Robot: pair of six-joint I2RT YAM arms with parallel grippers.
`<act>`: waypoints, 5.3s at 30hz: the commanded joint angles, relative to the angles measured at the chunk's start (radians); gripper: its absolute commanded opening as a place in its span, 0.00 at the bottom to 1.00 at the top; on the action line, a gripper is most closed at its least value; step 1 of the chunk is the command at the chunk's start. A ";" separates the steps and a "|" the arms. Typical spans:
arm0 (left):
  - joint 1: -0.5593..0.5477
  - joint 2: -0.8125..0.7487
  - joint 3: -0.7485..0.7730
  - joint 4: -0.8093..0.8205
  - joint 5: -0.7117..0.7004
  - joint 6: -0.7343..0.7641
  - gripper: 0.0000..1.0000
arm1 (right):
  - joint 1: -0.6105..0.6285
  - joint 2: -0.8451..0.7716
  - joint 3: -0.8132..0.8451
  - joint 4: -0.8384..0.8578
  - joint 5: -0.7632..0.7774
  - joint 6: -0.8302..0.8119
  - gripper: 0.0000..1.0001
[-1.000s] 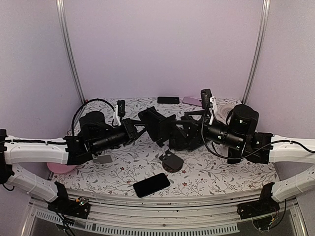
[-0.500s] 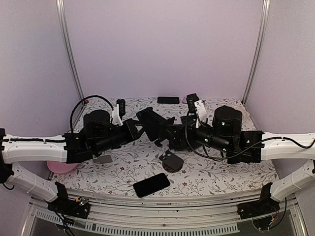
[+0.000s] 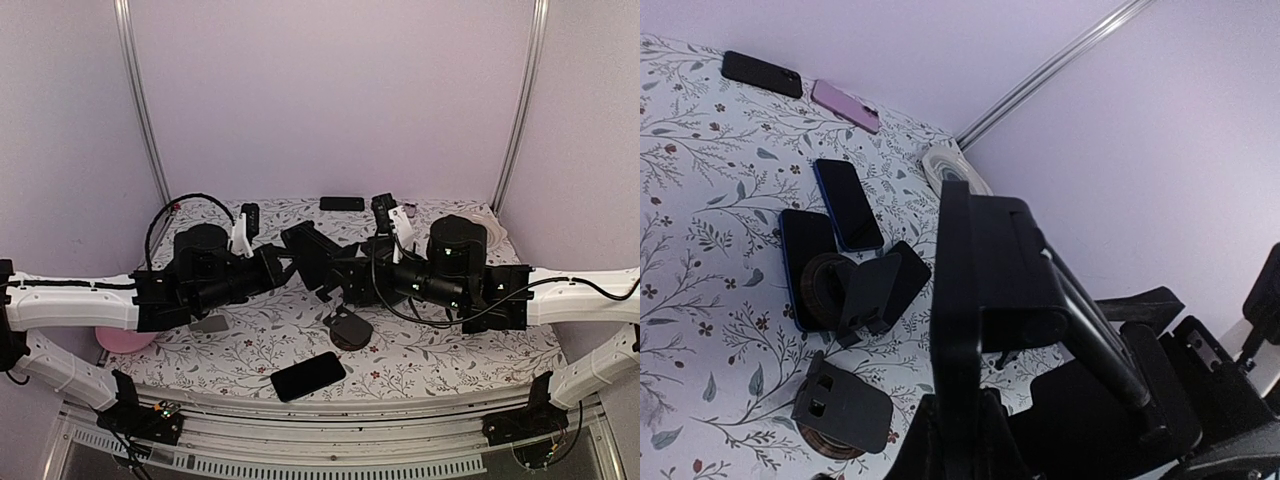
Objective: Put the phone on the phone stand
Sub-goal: Pass from the left arm to the right, then place the phone stand at the center of the board, then move the phone to the center of the board.
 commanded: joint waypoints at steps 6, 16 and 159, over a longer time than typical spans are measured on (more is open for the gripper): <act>-0.019 0.020 0.034 0.059 0.045 0.009 0.00 | 0.007 0.040 0.053 -0.025 0.027 0.028 0.99; -0.019 0.030 0.024 0.088 0.076 0.009 0.00 | 0.008 0.034 0.062 -0.077 0.060 0.070 0.70; 0.007 -0.081 -0.141 -0.045 0.033 0.027 0.72 | -0.152 -0.078 -0.045 -0.718 0.356 0.396 0.99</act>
